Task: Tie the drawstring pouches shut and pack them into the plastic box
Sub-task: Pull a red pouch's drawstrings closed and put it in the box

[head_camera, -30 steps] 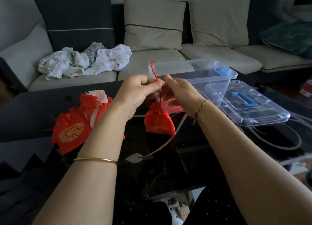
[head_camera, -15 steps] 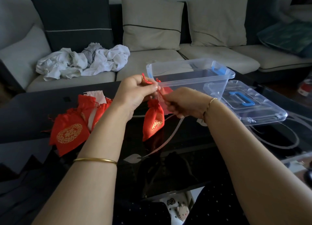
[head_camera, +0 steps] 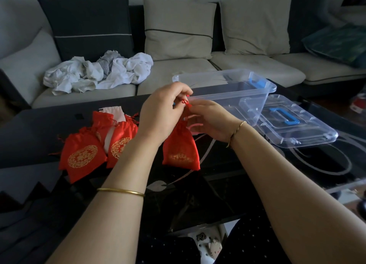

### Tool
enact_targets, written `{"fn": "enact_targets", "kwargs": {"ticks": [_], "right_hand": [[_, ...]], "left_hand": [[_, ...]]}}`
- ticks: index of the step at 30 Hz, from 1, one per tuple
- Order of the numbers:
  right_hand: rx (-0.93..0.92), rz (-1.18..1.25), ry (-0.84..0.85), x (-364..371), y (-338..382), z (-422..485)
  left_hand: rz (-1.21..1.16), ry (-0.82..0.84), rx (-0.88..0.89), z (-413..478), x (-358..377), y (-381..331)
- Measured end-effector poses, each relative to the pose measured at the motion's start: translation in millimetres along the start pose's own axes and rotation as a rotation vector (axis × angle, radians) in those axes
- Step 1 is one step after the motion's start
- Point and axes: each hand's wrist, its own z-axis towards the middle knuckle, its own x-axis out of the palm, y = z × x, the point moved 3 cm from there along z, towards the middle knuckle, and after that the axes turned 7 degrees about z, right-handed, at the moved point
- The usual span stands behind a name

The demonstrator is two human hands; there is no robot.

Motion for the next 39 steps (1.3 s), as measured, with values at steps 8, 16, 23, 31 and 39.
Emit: {"fn": "enact_targets", "kwargs": {"ticks": [8,16,23,31,39], "right_hand": [[-0.055,-0.052,-0.01,-3,2,-1],[-0.213,-0.249,-0.307,-18,11,-2],[-0.044,0.492,-0.219,-17,2,1],[0.07,0.76,-0.143,-7,-8,6],[0.101,0.669,-0.351,-26,-14,10]], "left_hand": [[-0.142,-0.024,-0.11,2,-1,5],[-0.574,0.184,-0.544,-3,4,29],[-0.652,0.176,-0.922,-7,7,38],[-0.977,0.028,-0.992,-9,14,37],[-1.272,-0.15,-0.978,-4,18,34]]}}
